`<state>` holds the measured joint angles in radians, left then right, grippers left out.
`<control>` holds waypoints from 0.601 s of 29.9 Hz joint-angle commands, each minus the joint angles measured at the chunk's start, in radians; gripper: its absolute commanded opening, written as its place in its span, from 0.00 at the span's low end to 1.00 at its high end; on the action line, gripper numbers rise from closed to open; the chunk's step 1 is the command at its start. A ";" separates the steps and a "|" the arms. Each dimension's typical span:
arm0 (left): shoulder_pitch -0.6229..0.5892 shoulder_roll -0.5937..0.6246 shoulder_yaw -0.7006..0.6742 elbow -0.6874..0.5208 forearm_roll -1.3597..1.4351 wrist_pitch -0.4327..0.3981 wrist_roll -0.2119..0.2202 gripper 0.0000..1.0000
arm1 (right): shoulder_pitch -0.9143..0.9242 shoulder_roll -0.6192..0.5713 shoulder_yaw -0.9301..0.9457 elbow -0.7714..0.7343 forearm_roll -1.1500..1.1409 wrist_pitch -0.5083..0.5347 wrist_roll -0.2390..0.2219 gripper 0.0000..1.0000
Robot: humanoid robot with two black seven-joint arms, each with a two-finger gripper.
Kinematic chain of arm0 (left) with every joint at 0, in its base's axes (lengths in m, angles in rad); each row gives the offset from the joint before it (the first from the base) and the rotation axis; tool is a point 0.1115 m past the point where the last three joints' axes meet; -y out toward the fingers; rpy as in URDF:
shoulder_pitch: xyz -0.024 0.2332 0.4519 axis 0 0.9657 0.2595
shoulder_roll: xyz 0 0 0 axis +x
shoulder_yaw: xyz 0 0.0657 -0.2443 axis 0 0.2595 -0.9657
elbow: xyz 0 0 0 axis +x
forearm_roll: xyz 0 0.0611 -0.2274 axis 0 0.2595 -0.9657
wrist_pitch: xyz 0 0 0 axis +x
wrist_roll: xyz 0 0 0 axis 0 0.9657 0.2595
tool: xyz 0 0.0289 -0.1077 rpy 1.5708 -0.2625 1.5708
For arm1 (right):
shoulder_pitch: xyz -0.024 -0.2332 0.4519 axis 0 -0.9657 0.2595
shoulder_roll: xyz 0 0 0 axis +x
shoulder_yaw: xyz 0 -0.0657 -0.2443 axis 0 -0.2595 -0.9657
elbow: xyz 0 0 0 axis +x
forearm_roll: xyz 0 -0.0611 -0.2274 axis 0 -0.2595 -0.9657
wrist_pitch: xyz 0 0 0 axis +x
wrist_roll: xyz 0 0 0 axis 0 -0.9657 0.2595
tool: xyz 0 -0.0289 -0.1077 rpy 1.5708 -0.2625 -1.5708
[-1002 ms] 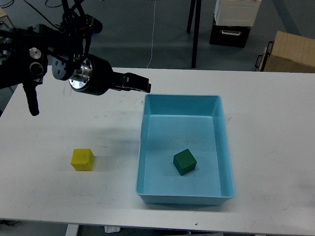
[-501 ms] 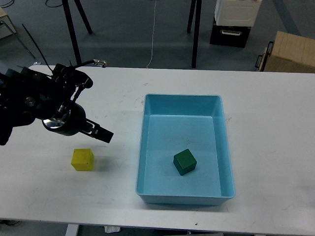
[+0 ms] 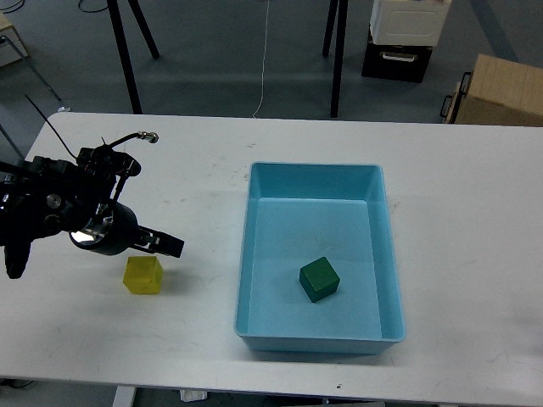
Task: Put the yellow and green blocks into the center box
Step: 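Swing the left gripper over the yellow cube and lower onto it, then close the left gripper on the yellow cube and lift it toward the bin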
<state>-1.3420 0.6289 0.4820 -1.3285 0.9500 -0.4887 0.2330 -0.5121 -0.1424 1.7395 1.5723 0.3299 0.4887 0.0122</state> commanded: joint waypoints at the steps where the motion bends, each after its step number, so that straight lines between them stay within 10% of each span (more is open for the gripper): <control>1: 0.026 0.000 0.000 0.008 0.019 0.000 0.000 1.00 | 0.000 0.000 0.000 0.000 0.000 0.000 0.000 1.00; 13: 0.044 0.012 -0.020 -0.003 0.052 0.000 -0.006 0.97 | 0.000 0.000 -0.001 -0.009 0.000 0.000 0.000 1.00; 18: 0.041 0.017 -0.029 -0.009 0.096 0.000 0.006 0.46 | 0.000 0.000 -0.001 -0.012 0.000 0.000 -0.002 1.00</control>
<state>-1.2981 0.6446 0.4552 -1.3346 1.0212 -0.4887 0.2272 -0.5124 -0.1427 1.7381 1.5609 0.3299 0.4887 0.0111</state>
